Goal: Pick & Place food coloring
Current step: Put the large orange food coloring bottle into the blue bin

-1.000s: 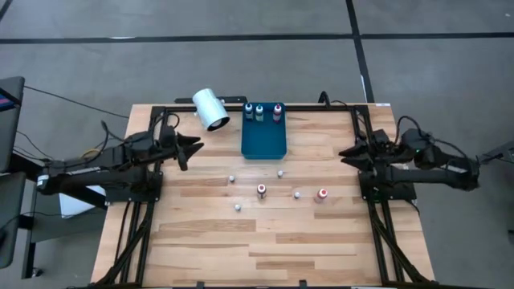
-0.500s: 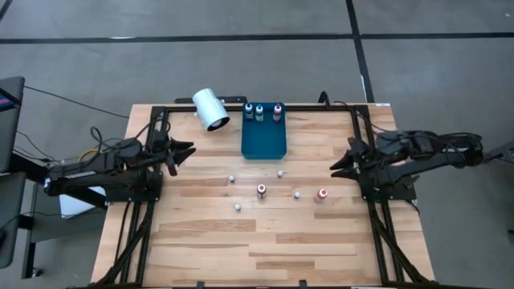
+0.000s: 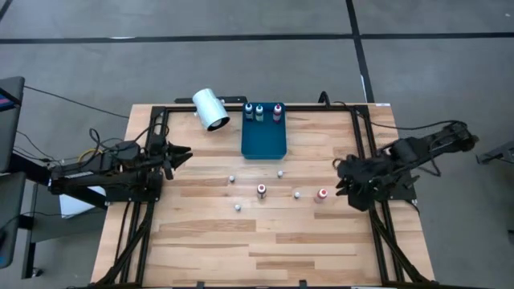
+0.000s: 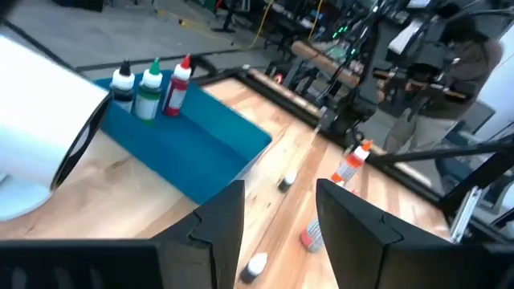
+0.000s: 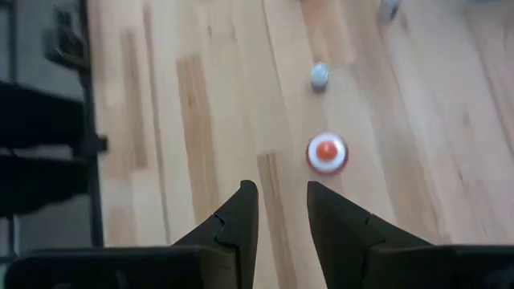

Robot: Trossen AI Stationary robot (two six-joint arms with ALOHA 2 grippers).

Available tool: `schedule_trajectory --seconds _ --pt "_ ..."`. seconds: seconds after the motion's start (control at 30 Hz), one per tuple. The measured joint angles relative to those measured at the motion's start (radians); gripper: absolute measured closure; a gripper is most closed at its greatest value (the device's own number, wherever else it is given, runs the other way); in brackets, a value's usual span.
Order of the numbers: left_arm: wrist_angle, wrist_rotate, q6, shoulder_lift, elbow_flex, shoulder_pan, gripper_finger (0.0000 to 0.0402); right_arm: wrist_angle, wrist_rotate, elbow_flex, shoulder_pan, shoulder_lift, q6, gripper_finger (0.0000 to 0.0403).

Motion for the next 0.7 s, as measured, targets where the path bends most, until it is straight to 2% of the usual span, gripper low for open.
schedule_trajectory --seconds 0.5,0.7 --pt "-0.054 0.001 0.011 0.0 0.0 0.0 0.0256 -0.09 0.031 0.0 0.134 0.161 0.101 0.0305" --pt "-0.058 0.008 0.011 0.0 0.0 0.0 0.0256 -0.083 0.105 0.0 0.148 0.193 0.102 0.0282"
